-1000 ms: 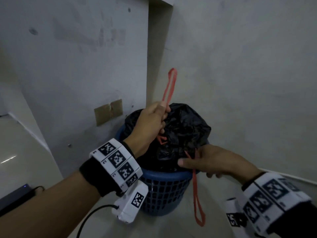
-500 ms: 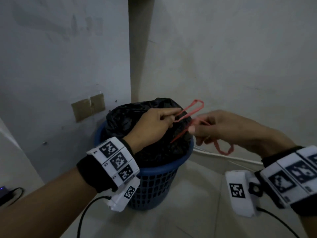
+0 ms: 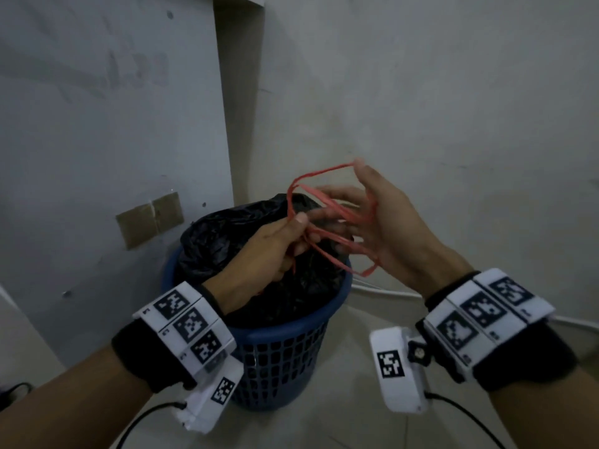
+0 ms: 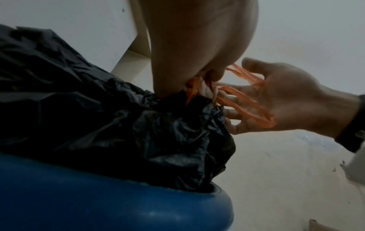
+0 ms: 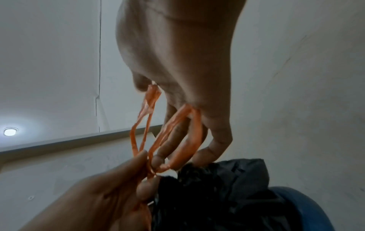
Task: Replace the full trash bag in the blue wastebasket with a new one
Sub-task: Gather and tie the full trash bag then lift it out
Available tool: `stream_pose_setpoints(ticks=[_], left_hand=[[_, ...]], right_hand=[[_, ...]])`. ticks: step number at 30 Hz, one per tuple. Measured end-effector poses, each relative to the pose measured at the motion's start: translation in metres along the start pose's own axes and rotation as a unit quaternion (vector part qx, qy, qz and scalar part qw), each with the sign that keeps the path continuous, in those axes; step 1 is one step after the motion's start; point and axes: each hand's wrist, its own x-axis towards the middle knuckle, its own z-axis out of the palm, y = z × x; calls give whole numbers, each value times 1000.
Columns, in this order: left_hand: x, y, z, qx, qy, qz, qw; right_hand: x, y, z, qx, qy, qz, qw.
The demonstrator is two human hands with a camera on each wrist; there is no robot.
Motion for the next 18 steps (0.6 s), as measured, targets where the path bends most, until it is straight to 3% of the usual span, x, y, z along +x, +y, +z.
stream_pose_setpoints(ticks=[4,8,14,18], left_hand=[[1,-5,-7,-27,18,0,999],[-3,-4,-5,6,32,11,999],[-8,-10,-1,129,56,51,989],[-5,-11,-6,106,84,46,990]], right_hand=[[4,16,10,-5,-35,36,999],[9,26,23,-212,17,-41,976],[17,31,30,-274,56,-115,953],[15,32,35,-333,62,-88,937]])
